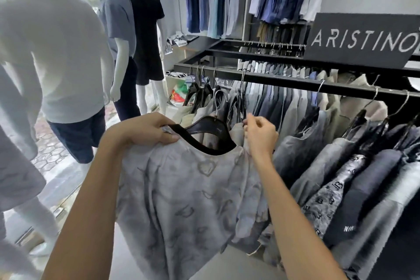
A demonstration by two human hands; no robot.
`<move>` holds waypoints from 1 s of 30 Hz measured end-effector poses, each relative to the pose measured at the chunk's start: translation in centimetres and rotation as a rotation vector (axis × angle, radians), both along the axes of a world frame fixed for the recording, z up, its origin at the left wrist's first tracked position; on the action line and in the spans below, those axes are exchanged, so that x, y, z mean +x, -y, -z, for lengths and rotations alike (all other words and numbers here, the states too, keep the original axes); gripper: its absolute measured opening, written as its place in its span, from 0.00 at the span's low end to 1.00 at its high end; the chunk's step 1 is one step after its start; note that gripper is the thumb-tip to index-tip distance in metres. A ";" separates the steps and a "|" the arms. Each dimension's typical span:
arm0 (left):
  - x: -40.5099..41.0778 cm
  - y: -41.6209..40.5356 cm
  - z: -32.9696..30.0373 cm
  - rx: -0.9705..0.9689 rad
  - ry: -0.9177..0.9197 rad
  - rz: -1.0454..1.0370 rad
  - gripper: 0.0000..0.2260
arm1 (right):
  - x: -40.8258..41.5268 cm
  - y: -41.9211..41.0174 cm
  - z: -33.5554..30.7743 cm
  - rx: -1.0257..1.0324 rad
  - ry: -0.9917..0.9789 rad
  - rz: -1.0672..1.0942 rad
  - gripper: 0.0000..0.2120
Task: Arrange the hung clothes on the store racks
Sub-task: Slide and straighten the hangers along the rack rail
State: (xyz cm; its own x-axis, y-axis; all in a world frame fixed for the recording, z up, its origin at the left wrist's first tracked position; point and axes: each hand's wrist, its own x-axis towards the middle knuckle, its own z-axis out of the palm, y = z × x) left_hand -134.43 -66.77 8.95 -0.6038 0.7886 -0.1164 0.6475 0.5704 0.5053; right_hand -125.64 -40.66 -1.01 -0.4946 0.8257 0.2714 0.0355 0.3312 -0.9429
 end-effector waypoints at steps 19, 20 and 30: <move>2.1 0.0 0.4 0.039 0.035 -0.059 0.06 | 2.4 -8.7 7.1 -0.564 0.286 0.038 0.29; 2.5 -1.1 0.7 0.044 0.019 -0.069 0.10 | 2.5 -8.8 7.1 -0.579 0.264 0.030 0.28; 9.0 -13.0 6.0 0.209 -0.132 -0.322 0.17 | 4.7 -9.8 7.2 -0.454 0.147 -0.040 0.42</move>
